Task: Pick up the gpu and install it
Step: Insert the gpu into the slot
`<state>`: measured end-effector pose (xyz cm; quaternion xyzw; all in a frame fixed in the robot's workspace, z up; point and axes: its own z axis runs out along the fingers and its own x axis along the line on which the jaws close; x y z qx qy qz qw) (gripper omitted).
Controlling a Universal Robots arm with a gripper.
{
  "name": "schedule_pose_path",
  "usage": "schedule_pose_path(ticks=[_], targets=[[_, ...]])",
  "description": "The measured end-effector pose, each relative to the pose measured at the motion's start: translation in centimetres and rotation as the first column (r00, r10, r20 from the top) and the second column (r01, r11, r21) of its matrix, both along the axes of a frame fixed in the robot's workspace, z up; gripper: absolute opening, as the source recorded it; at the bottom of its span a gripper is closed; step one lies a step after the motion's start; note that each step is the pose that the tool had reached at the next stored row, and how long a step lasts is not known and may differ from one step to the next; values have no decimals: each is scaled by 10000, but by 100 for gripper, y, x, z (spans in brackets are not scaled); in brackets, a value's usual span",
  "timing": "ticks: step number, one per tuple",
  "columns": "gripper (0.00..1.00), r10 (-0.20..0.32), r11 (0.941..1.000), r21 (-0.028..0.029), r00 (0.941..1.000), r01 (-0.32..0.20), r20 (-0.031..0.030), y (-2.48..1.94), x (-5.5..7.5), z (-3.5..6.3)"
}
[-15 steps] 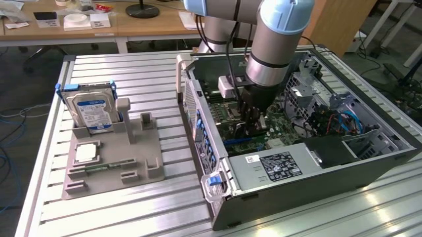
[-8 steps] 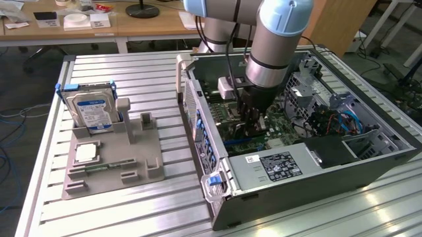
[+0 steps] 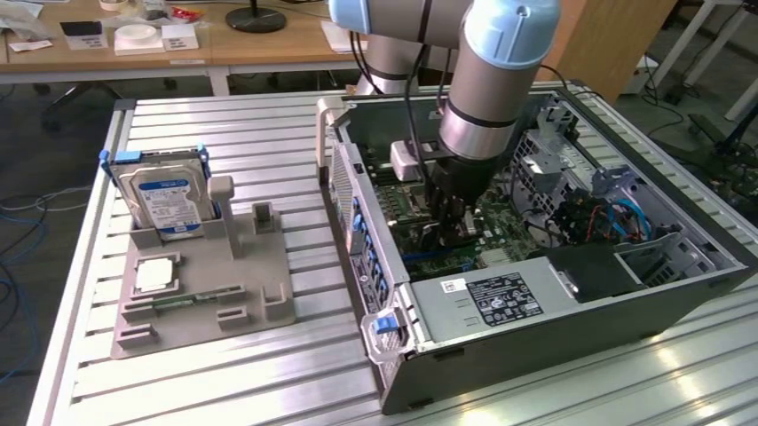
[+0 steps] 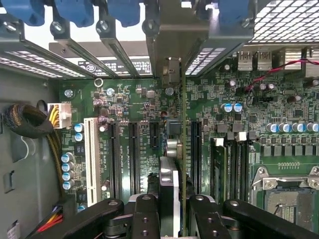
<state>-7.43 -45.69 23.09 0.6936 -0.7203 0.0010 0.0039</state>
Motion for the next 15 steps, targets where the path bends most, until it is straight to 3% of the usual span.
schedule_pose_path(ticks=[5,15], targets=[[28,2,10000,0,10000,-2,-1,36,-2,0],[28,2,10000,0,10000,-2,-1,37,-2,-24]])
